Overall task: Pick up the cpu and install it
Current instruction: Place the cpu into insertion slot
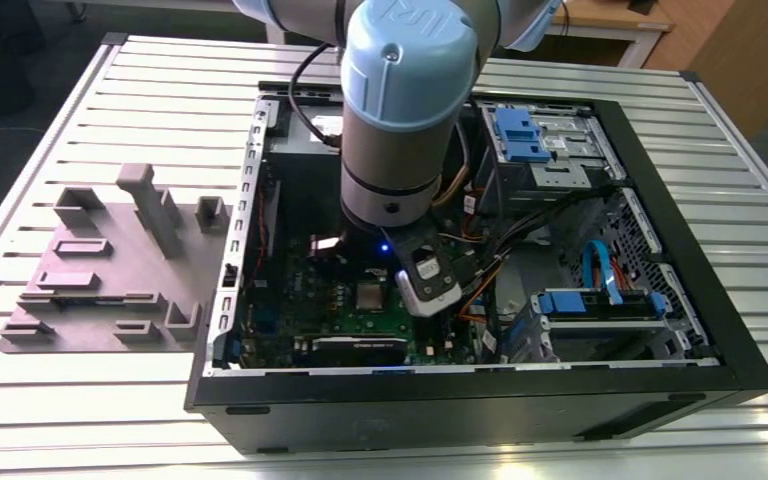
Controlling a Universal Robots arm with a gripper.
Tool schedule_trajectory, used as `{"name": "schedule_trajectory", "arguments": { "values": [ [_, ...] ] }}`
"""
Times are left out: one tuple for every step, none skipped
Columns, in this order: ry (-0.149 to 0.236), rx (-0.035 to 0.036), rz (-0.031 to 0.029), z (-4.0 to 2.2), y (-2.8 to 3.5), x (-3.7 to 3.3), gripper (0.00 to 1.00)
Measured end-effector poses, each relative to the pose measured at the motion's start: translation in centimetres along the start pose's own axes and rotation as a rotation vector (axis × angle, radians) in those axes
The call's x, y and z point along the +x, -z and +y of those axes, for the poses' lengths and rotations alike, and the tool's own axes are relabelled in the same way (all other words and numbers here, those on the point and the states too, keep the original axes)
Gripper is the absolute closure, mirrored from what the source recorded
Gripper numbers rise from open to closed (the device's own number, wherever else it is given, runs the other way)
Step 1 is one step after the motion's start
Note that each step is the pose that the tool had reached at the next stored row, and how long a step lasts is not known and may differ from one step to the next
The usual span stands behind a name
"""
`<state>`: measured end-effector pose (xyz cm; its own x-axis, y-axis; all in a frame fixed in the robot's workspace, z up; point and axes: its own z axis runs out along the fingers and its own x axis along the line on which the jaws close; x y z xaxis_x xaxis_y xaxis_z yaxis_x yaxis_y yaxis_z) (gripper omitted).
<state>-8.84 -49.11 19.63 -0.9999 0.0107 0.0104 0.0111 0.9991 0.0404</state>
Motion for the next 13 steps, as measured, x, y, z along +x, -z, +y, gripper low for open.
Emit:
{"name": "schedule_trajectory", "arguments": {
  "values": [
    [0.000, 0.0002, 0.0000, 0.00, -0.01, 0.00, 0.54],
    [0.000, -0.0001, -0.0001, 0.01, -0.06, -0.01, 0.54],
    [0.000, -0.0002, -0.0001, 0.01, -0.12, -0.01, 0.54],
    [0.000, -0.0001, 0.0000, 0.00, -0.16, 0.00, 0.54],
    [0.000, -0.0001, -0.0001, -0.01, -0.22, 0.00, 0.54],
    [0.000, -0.0001, -0.0001, -0.01, -0.27, 0.01, 0.54],
    [0.000, 0.0000, 0.0000, -0.01, -0.31, 0.02, 0.54],
    [0.000, 0.0001, 0.0000, -0.01, -0.34, 0.03, 0.54],
    [0.000, 0.0001, 0.0000, -0.01, -0.37, 0.03, 0.54],
    [0.000, 0.0003, 0.0001, -0.01, -0.38, 0.03, 0.54],
    [0.000, 0.0004, 0.0000, -0.01, -0.40, 0.03, 0.54],
    [0.000, 0.0004, 0.0000, -0.01, -0.42, 0.01, 0.54],
    [0.000, 0.0003, 0.0000, -0.01, -0.43, 0.00, 0.54]
  ]
}}
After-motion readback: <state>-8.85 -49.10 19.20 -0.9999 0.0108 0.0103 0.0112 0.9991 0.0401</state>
